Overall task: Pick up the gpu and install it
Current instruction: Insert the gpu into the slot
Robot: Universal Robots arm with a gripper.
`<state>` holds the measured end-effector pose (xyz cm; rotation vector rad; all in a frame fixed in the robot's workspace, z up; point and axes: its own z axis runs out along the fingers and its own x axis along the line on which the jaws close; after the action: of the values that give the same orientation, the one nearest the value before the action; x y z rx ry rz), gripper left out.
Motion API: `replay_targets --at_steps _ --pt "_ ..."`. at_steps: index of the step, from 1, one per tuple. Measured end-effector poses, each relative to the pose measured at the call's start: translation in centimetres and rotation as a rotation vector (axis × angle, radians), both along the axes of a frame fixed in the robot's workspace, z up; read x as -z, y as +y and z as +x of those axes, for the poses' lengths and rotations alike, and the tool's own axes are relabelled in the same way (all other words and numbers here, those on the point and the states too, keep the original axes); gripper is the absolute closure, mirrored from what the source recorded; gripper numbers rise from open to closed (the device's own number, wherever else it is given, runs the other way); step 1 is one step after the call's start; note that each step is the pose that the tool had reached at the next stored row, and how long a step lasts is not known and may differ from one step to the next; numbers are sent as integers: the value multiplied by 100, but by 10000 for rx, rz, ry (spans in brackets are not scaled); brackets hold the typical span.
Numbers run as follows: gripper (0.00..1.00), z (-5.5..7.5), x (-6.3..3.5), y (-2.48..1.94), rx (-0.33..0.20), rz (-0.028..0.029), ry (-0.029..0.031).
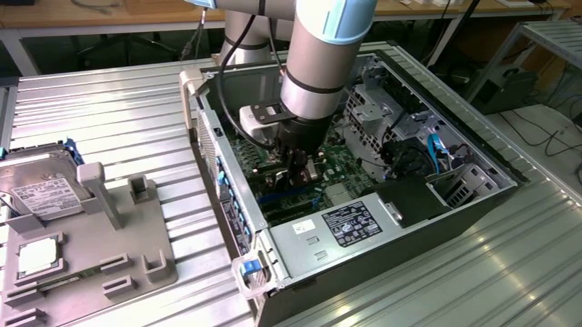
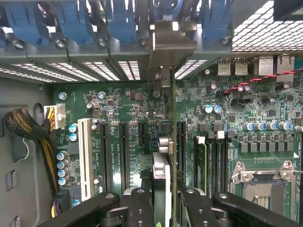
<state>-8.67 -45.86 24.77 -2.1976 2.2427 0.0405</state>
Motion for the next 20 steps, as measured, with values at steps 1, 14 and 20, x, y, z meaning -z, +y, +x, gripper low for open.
replay_targets --at_steps 1,14,20 --pt "72 0 0 0 0 0 0" --pt "72 0 31 0 0 0 0" --pt "72 0 31 0 0 0 1"
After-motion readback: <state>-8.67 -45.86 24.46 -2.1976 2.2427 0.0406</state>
